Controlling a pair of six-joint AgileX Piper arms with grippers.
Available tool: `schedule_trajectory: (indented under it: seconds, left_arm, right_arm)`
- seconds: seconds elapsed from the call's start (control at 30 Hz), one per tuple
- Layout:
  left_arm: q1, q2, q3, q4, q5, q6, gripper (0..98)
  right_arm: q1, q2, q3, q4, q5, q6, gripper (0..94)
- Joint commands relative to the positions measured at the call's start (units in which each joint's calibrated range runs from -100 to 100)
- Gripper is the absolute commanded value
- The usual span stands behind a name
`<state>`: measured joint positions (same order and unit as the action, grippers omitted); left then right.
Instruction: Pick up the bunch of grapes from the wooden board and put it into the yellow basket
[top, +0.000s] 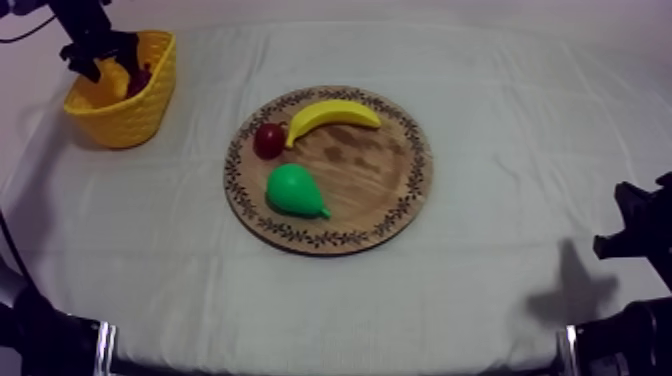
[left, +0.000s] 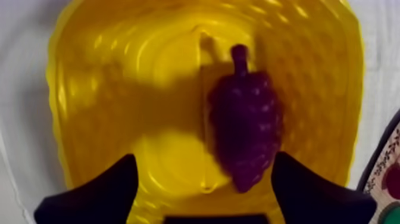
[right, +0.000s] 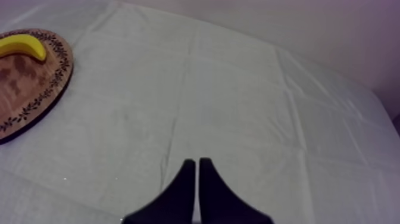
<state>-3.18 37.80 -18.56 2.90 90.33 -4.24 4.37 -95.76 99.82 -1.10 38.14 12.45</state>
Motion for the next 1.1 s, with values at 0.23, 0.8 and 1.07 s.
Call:
schedule_trajectory:
  seconds: [0.23,0.8,1.07]
  left_arm:
    - [0.45,-4.90,0.63,0.08,-0.13,0.60,81.2]
    - [0.67,-33.12,27.76,-0.02,-10.82,5.15,35.1]
    - [-0.12,-50.28,46.77,0.38,-20.51,2.85,17.5]
  right_arm:
    - [-0.01,0.00,-0.04,0.00,0.00,0.03,0.3]
    - [-0.01,0.00,-0.04,0.00,0.00,0.03,0.3]
    - [-0.01,0.00,-0.04,0.00,0.00,0.03,0.3]
